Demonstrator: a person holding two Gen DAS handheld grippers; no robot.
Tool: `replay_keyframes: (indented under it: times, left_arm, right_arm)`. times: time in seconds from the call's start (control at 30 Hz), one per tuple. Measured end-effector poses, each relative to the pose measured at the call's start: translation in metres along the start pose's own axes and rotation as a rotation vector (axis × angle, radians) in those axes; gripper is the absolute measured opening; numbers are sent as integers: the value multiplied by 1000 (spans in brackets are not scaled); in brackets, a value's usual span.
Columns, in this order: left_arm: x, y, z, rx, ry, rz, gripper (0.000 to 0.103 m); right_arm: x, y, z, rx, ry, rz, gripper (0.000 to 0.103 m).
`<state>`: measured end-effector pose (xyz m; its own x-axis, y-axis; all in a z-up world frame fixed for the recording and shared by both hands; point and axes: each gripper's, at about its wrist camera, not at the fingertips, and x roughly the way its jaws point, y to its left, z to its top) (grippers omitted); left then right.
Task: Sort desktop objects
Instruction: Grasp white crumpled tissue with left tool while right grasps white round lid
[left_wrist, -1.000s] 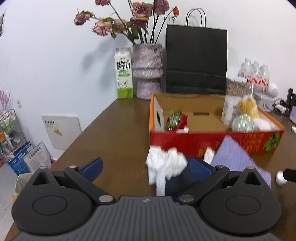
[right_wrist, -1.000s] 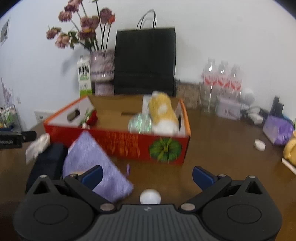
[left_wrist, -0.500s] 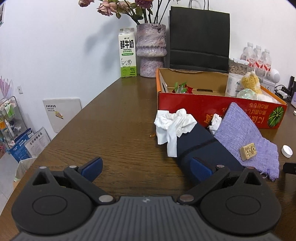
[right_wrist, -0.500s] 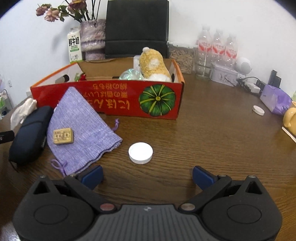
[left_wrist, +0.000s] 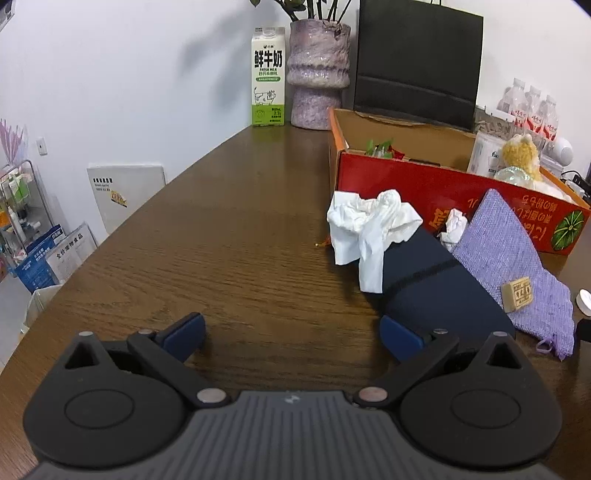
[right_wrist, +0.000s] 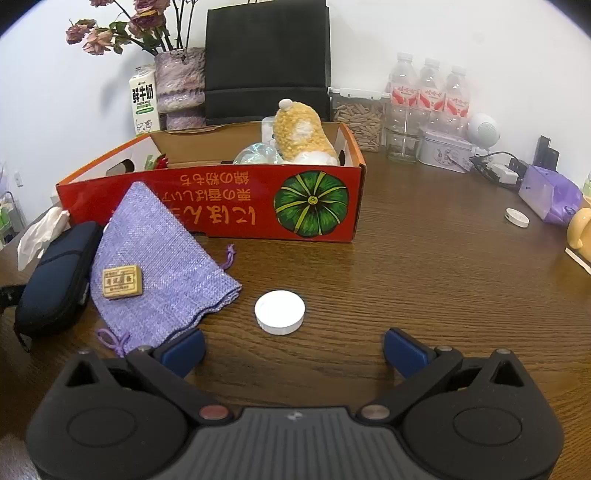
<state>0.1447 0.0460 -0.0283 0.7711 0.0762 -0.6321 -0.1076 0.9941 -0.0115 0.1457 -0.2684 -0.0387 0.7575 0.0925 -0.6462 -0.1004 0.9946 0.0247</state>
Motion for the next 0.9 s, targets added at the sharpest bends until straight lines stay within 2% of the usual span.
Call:
replay_keyframes:
  times: [0.23,0.27,0.37,0.43,0.5,0.53,0.57,0.67,0.77,0.83,0.9]
  left_arm:
    - [-2,3,5,-4,-17,-11,103]
    - [-2,3,7,-7,-23,-16,103]
    - [-5,3,13,-6,-40,-28,103]
    - [-6,1,17,2,-53,-33,103]
    - [-7,-3,20,13,-62,-41,103]
    - [-6,-5,21,20,-66,-47,103]
    - [-6,-7,23,25,-70,-52,103]
    - [-3,-15,28,42,-86,-59,102]
    - [2,-22,34,50,-95,-77,90]
    - [8,-25,38,45,-87,-84,75]
    - [14,-26,41,30,-77,-103,64]
  right_arm:
    - [5,-1,5,11,-2,-8,103]
    - [5,-2,6,15,-8,-9,100]
    - [7,-4,10,18,-35,-12,77]
    - [9,-5,13,10,-41,0,68]
    - [10,-4,16,-1,-48,11,48]
    - [10,-3,16,-6,-51,19,43]
    - [11,-3,16,-7,-54,27,29]
    - [10,-3,16,-6,-61,34,28]
    - [10,-3,16,-2,-61,37,28]
    - [10,-3,16,-2,-61,36,28]
    - [10,-4,16,-2,-61,37,28]
